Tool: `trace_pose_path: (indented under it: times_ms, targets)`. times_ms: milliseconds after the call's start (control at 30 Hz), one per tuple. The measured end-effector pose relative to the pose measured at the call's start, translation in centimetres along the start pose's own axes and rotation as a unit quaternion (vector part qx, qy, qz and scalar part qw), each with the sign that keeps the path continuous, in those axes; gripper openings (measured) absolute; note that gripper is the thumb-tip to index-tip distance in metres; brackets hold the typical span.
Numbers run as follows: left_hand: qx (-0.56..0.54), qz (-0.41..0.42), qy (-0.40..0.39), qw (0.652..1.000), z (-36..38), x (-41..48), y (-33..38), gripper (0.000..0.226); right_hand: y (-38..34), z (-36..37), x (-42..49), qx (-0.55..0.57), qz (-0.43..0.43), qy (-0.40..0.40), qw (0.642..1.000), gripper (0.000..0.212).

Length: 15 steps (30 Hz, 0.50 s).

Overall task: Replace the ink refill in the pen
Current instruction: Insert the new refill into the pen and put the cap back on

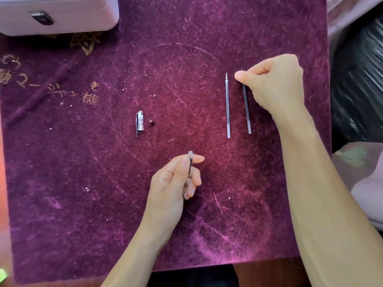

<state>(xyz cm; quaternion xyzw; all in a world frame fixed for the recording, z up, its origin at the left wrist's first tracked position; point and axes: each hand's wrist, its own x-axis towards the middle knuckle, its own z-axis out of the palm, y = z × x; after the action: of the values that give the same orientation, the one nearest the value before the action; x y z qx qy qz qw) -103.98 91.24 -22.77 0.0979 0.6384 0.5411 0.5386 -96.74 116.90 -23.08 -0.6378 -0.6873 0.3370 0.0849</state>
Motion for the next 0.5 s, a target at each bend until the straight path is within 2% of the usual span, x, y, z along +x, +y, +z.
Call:
trace_pose_path:
  times_ms: [300, 400, 500]
  targets:
    - [0.009, 0.013, -0.005, 1.0, -0.1, -0.3, 0.1, 0.036, 0.3, -1.5, 1.1, -0.003, -0.03, -0.041, 0.999, 0.019]
    - [0.011, 0.01, -0.002, 1.0, -0.3, -0.5, -0.3, 0.035, 0.7, -3.0, 0.9, 0.084, -0.04, -0.063, 0.994, 0.024]
    - [0.003, 0.009, -0.001, 1.0, -0.4, -1.2, -0.6, 0.035, 0.9, -3.6, -1.0, 0.217, -0.025, -0.087, 0.972, 0.023]
